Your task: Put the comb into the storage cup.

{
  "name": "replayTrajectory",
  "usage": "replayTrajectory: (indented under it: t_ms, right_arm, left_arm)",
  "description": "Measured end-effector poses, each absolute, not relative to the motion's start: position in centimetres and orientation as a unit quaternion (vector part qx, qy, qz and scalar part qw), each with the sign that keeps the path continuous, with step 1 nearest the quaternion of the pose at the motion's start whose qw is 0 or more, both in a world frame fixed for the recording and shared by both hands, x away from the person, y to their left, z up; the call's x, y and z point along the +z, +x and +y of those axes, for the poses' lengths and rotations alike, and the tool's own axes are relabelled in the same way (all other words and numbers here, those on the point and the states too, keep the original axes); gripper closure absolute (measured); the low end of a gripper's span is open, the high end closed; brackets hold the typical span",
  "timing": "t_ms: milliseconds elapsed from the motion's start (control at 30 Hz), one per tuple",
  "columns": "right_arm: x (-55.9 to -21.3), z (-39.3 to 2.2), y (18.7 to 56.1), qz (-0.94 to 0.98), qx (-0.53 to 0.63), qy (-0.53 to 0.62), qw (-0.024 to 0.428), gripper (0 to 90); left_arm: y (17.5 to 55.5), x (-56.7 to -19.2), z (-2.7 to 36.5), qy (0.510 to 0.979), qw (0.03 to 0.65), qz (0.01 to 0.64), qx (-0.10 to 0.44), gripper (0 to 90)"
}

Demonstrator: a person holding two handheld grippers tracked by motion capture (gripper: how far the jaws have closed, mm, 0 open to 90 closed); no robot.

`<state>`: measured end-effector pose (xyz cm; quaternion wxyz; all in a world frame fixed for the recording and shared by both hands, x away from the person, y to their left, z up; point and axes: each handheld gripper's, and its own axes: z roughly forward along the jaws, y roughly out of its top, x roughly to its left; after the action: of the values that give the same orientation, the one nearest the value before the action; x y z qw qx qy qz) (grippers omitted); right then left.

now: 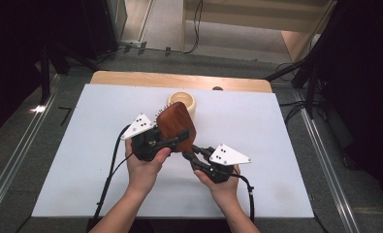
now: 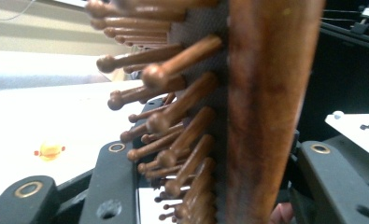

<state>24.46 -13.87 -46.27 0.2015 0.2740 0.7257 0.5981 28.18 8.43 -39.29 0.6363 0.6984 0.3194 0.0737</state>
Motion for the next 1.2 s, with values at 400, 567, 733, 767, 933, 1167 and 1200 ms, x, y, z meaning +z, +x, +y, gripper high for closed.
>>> replayTrajectory:
  t_ms: [400,567,733,767,933,1167,1200]
  right_arm:
    - [-46.5,-14.6,25.1,0.725,0.598,0.292,0.177,33.6]
    - [-46.2,-15.8,25.1,0.713,0.606,0.307,0.175,8.7]
    - [-46.5,-17.3,24.8,0.705,0.61,0.315,0.179,0.0]
    - [-46.7,-17.6,24.8,0.704,0.607,0.318,0.189,0.0]
    - [-47.6,-19.4,24.3,0.698,0.592,0.343,0.208,0.0]
    - [-48.4,-22.4,22.9,0.693,0.582,0.361,0.225,0.0]
    - [-48.5,-22.8,22.8,0.692,0.581,0.364,0.228,0.0]
  left_arm:
    - [28.5,-38.4,9.2,0.699,0.643,0.301,0.084,56.8]
    - [29.0,-38.3,9.6,0.697,0.645,0.3,0.087,56.9]
    - [29.3,-38.4,10.1,0.694,0.649,0.3,0.088,56.9]
    - [29.4,-38.4,10.2,0.694,0.649,0.299,0.089,56.8]
    - [29.7,-38.4,10.9,0.691,0.652,0.299,0.092,56.8]
    - [30.1,-38.0,11.9,0.686,0.657,0.3,0.095,56.8]
    - [30.2,-37.9,12.1,0.684,0.658,0.302,0.096,56.8]
